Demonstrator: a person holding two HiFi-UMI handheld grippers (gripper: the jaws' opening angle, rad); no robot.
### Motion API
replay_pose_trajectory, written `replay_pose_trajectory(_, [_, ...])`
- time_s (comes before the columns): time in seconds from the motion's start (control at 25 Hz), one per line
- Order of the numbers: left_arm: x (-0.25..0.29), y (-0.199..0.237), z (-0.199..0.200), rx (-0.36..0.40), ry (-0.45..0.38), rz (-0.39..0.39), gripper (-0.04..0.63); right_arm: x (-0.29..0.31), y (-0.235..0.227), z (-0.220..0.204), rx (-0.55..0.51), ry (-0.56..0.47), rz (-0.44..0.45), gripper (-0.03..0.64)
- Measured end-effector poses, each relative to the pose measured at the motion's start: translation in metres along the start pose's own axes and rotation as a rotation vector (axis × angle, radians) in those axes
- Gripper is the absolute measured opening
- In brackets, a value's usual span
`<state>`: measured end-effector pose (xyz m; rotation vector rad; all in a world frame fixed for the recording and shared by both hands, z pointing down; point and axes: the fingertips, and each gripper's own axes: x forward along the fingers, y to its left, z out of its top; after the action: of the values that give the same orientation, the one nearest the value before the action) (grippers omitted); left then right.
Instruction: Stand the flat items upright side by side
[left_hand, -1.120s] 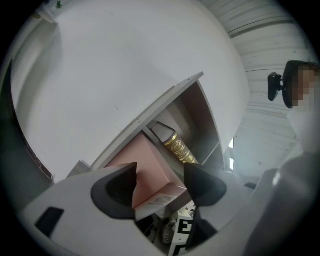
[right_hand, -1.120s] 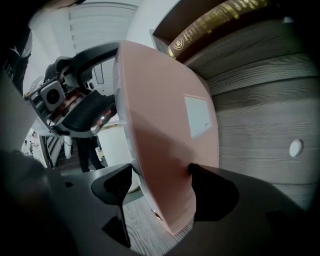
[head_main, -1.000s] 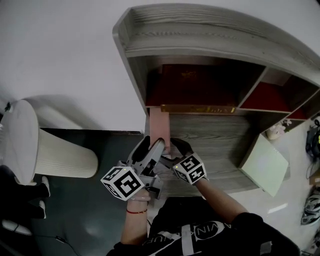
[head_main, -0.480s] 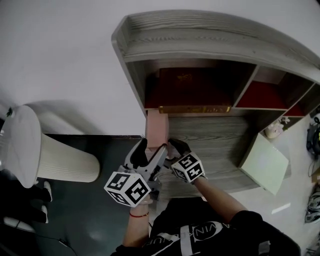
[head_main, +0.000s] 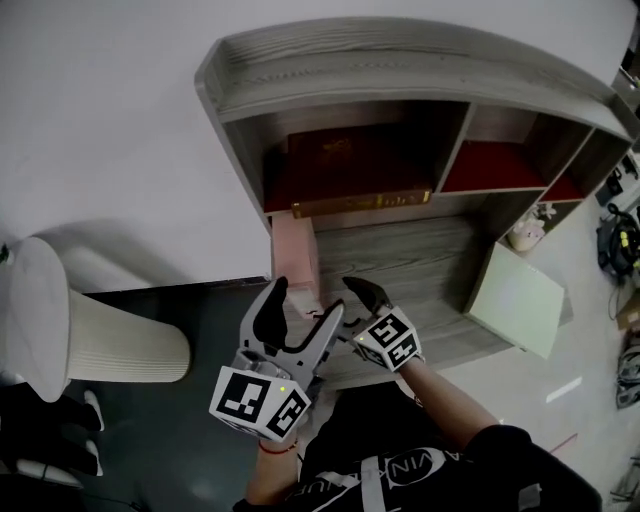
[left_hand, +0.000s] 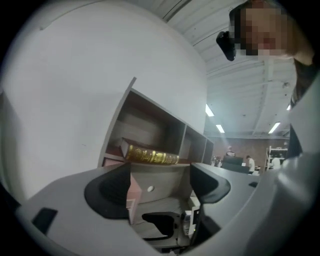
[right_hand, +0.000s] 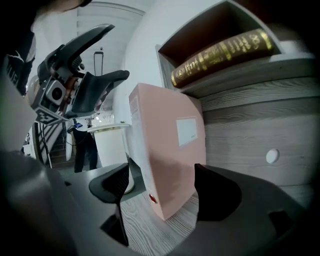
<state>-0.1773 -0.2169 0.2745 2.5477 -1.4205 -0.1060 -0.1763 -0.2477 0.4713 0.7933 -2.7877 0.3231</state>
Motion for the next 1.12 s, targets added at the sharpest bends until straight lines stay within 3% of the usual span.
replay_pose_trajectory(0.16, [0.016,-0.045,-0.014,-0.024,0.014,-0.183,0.353,-0.056,-0.015,-0.019,0.025,-0.008,-0.137,0.416])
replay_pose_trajectory(0.36, [0.042,-0.109,-0.058,-0.075,0.095,-0.396,0.353,-0.147,-0.046,-0.064,0.099,0.016,-0.357,0.416])
replay_pose_trajectory(0.6, [0.069,-0.172,-0.116,-0.104,0.227,-0.549,0.353,-0.259,-0.075,-0.109,0.212,-0.01,-0.605,0.416])
replay_pose_trajectory(0.8, [0.087,-0.216,-0.177,-0.067,0.355,-0.592,0.353,-0.345,-0.091,-0.147,0.288,-0.007,-0.745,0.416])
replay_pose_trajectory(1.12, [0.128,-0.269,-0.264,-0.016,0.467,-0.53,0.365,-0.468,-0.12,-0.194,0.339,0.021,-0.889,0.414])
